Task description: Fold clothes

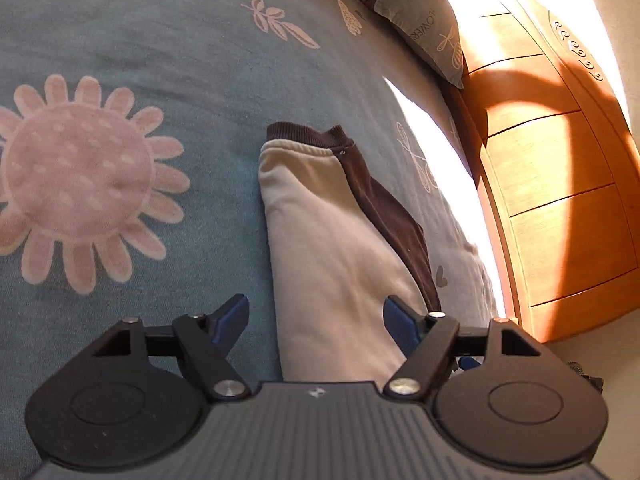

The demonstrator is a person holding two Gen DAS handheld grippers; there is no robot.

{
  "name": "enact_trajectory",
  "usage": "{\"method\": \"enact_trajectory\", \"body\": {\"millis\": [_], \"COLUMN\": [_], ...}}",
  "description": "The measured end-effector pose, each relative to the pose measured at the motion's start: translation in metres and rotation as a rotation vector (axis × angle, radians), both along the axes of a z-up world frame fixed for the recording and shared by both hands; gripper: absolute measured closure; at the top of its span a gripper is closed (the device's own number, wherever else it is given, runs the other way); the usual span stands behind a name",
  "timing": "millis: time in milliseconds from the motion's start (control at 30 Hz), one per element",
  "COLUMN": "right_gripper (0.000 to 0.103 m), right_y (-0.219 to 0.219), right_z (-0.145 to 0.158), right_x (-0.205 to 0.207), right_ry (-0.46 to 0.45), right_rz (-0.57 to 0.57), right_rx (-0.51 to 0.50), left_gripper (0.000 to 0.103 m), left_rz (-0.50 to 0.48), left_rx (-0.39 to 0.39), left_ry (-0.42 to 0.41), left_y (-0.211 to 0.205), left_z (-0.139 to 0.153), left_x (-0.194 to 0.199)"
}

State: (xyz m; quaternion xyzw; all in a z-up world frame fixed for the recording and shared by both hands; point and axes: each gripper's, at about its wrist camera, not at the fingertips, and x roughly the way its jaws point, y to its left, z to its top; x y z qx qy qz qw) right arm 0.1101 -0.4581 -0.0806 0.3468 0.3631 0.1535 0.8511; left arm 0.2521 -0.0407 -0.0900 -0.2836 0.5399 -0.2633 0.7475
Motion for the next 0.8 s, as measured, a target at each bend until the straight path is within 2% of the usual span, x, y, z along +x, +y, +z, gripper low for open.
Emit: {"method": "enact_trajectory", "body": {"millis": [133,233,433,567,633,733,800], "right_gripper": [0.000,0.000,0.000,0.000,0.000,0.000,0.000], "right_y": [-0.014,-0.017,-0.009,0.003,0.009,0.014,0.013], "right_z": [-0.024,-0.041,-0.045,-0.047,-0.048,-0.048,-0.048], "right_x": [0.029,0.050,0.085,0.114,0.126,0.129,0.120], "right_ry": [0.108,0.190,0.219,0.227,0.229,0.228,0.231], "right_rz": [0.023,0.050,0.101,0.121,0.119,0.138,0.160], "right_rx": [0.115,0.174,0.217,0.213,0.209,0.190,0.193], "left_gripper": [0.029,0.029,0.026,0.025,0.020,0.018,0.018], "left_rz": [-0.017,-0.019,-0.026,-0.046,-0.053,-0.076,-0.074], "left_rx": [-0.079,-0.099,-0.173,-0.159,-0.153,-0.135,-0.146], "left_ry": [0.070,0.106,0.120,0.103,0.093,0.068,0.091], "left_y": [-0.002,-0.009,-0.024,-0.044,-0.052,-0.054,-0.050], "left_z": [-0.016,-0.029,-0.046,-0.049,-0.047,-0.045,-0.047], "left_x": [-0.011,-0.008,0.018,0.036,0.041,0.035,0.028]}}
